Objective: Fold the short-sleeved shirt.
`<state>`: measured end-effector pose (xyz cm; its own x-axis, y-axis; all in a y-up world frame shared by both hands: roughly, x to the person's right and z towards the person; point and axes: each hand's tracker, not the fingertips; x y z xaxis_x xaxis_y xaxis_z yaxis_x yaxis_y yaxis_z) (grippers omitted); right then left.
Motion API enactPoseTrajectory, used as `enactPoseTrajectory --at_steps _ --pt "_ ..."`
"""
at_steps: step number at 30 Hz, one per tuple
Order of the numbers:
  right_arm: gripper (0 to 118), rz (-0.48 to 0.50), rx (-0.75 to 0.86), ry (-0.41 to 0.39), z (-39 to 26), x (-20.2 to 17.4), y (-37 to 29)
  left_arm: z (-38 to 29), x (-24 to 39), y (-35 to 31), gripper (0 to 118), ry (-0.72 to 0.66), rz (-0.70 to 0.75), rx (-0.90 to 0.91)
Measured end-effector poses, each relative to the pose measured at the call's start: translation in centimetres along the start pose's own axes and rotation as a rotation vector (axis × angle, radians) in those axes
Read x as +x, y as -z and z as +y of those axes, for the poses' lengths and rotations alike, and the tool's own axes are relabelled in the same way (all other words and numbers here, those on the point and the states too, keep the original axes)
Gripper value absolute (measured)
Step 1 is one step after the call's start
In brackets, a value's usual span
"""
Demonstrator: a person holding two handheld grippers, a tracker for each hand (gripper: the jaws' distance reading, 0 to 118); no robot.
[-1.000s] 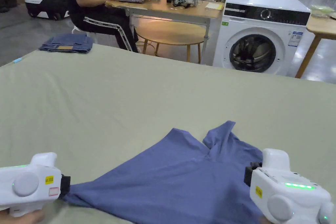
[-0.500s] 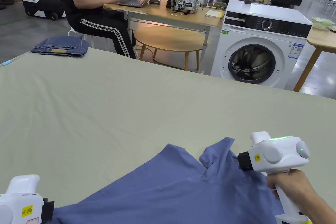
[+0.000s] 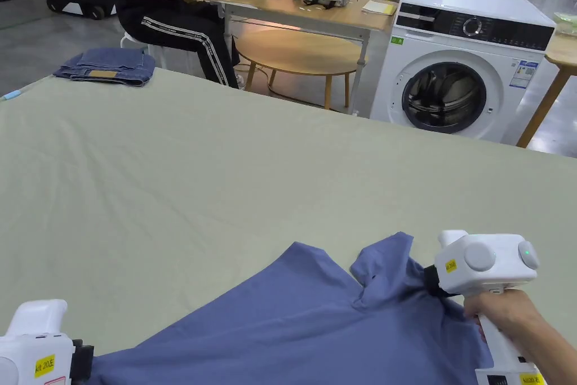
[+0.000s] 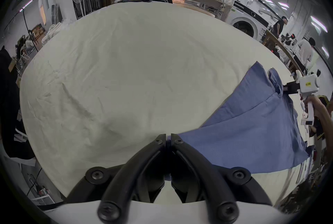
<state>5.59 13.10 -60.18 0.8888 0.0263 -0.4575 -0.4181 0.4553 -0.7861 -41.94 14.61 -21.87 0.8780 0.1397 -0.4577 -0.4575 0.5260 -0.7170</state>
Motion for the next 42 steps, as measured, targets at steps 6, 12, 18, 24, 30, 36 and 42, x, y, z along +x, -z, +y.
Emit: enactPoseTrajectory --at_steps 6,12,18,24,30,36,42 --pt "0 -0.027 0.046 -0.006 -1.7 -1.3 -2.2 0.1 0.6 -0.4 0 0.005 0.003 0.019" --pt "0 -0.055 0.218 0.036 -2.9 -1.1 -7.4 1.1 0.0 -2.0 0 -0.008 -0.022 0.096" --pt "0 -0.132 0.380 0.004 -3.7 -1.1 -14.8 3.6 0.7 -5.2 0 0.006 -0.073 0.197" --pt "0 -0.227 0.548 0.055 -3.4 1.0 -22.7 7.9 4.1 -9.9 0 0.064 -0.120 0.307" --pt "0 -0.318 0.702 0.124 -2.9 3.6 -30.9 14.8 8.0 -13.6 0 0.172 -0.132 0.418" --pt "0 -0.408 0.791 0.172 -1.7 5.4 -37.2 21.5 12.7 -17.7 0 0.242 -0.161 0.522" --pt "0 -0.470 0.875 0.215 0.3 6.8 -41.4 27.5 16.4 -21.0 0 0.268 -0.159 0.599"
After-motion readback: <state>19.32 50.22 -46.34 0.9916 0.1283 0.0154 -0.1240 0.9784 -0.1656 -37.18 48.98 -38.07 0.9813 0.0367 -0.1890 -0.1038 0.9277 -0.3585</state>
